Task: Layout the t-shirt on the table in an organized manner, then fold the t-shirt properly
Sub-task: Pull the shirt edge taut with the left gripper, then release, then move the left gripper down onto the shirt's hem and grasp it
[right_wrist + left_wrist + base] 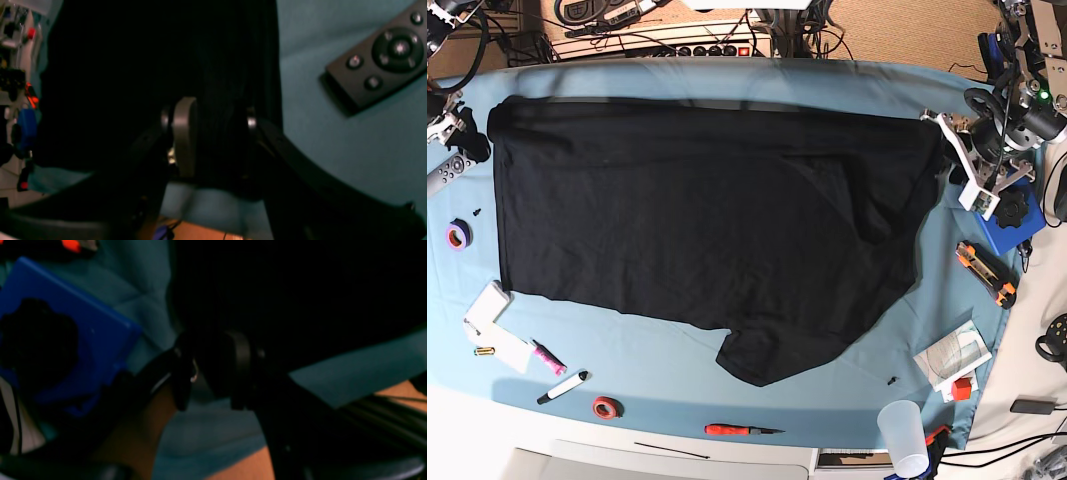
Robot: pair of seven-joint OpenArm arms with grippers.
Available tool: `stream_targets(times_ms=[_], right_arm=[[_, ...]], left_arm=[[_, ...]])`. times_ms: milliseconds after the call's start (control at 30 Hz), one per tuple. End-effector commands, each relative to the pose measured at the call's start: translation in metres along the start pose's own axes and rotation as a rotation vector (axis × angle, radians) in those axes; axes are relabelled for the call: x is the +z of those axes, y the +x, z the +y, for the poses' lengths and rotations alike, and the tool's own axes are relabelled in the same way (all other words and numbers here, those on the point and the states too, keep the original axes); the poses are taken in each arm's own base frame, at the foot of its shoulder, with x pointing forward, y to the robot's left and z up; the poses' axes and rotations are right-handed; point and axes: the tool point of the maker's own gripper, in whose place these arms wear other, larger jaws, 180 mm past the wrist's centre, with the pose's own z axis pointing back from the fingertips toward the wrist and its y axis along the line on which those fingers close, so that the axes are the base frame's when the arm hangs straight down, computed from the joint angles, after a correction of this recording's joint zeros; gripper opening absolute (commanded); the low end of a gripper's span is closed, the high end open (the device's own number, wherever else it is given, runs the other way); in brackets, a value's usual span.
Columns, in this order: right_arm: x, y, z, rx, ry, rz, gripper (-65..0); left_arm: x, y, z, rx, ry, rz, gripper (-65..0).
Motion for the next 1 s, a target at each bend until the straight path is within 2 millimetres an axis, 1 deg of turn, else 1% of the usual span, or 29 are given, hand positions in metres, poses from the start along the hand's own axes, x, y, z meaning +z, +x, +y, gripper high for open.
stream_targets(times_ms=[0,67,133,267,333,467,533,600,700,833,900,967], right_arm=[[0.006,0.026,0.006,0.039,0.013,-0.065,-45.6],[0.003,0.03,0.009,0.036,0.026,-0.084,-45.6],[-0.002,0.032,0.012,0.029,0.038,-0.101,-45.6],[-0.012,0.033,0.02,0.008,0.071,-0.134,-45.6],[-0.017,0.033,0.023,-0.002,0.087,-0.149,-45.6],[-0.022,0.03,0.026,-0.018,0.098,-0.154,-45.6],[-0.024,0.026,0.024,-0.02,0.088,-0.143,-45.6],[-0.024,0.024,0.021,-0.015,0.068,-0.127,-45.6],[-0.024,0.023,0.02,-0.015,0.066,-0.125,-45.6],[-0.024,0.023,0.021,-0.015,0.067,-0.126,-45.6],[-0.024,0.023,0.021,-0.015,0.067,-0.126,-45.6],[-0.024,0.023,0.021,-0.015,0.067,-0.126,-45.6]], left_arm=[[0.003,0.013,0.0,-0.034,-0.005,-0.056,-45.4],[0.003,0.019,-0.006,-0.082,-0.04,-0.097,-45.6],[0.001,0.02,-0.016,-0.121,-0.081,-0.1,-45.6],[-0.012,0.016,-0.05,-0.168,-0.173,-0.083,-45.6],[-0.021,0.018,-0.061,-0.208,-0.167,-0.08,-45.6],[-0.037,0.03,-0.068,-0.241,-0.092,-0.085,-45.6],[-0.041,0.036,-0.076,-0.266,-0.101,-0.092,-45.6],[-0.045,0.037,-0.087,-0.284,-0.132,-0.092,-45.6],[-0.055,0.027,-0.093,-0.278,-0.161,-0.057,-45.6],[-0.073,0.013,-0.091,-0.226,-0.177,-0.004,-45.6],[-0.079,0.011,-0.094,-0.212,-0.2,0.003,-45.6],[-0.083,0.011,-0.101,-0.211,-0.248,0.001,-45.6]])
